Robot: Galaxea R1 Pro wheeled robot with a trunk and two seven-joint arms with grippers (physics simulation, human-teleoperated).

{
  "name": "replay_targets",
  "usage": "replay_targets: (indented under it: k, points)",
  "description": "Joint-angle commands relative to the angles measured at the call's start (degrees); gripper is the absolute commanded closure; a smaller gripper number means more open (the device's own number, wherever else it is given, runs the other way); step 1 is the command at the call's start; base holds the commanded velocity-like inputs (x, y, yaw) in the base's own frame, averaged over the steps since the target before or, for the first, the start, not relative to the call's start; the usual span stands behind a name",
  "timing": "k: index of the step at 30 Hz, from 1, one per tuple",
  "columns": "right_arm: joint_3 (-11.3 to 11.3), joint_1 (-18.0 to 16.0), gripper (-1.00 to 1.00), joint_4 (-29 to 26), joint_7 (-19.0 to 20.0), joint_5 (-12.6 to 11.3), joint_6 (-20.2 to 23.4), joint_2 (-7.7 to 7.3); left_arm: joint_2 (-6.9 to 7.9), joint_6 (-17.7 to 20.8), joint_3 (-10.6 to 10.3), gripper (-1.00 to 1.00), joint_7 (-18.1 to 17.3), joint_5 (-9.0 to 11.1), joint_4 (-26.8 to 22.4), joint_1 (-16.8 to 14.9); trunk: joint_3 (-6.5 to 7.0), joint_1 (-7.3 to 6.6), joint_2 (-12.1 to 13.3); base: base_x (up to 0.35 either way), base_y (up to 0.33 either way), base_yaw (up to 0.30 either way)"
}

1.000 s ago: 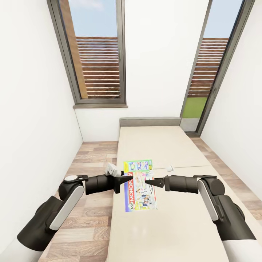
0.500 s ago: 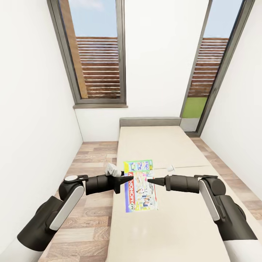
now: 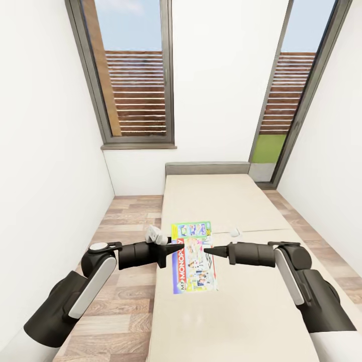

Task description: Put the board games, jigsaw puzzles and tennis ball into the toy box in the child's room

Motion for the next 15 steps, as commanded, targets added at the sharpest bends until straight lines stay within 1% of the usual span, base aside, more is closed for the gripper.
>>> replay_targets:
  k: [1, 3, 15]
  points:
    - [0.3, 0.0, 1.00, 0.0, 0.1, -0.5, 0.7, -0.03, 0.01, 0.2, 0.0, 1.00, 0.2, 0.3, 0.0, -0.1, -0.12, 0.04, -0.1, 0.000, 0.000, 0.000]
    - [0.6, -0.1, 1.00, 0.0, 0.1, -0.5, 0.7, -0.05, 0.02, 0.2, 0.0, 1.00, 0.2, 0.3, 0.0, -0.1, -0.12, 0.04, -0.1, 0.000, 0.000, 0.000]
    - [1.0, -0.1, 1.00, 0.0, 0.2, -0.6, 0.7, -0.08, 0.01, 0.2, 0.1, 1.00, 0.2, 0.3, 0.0, -0.1, -0.12, 0.04, -0.1, 0.000, 0.000, 0.000]
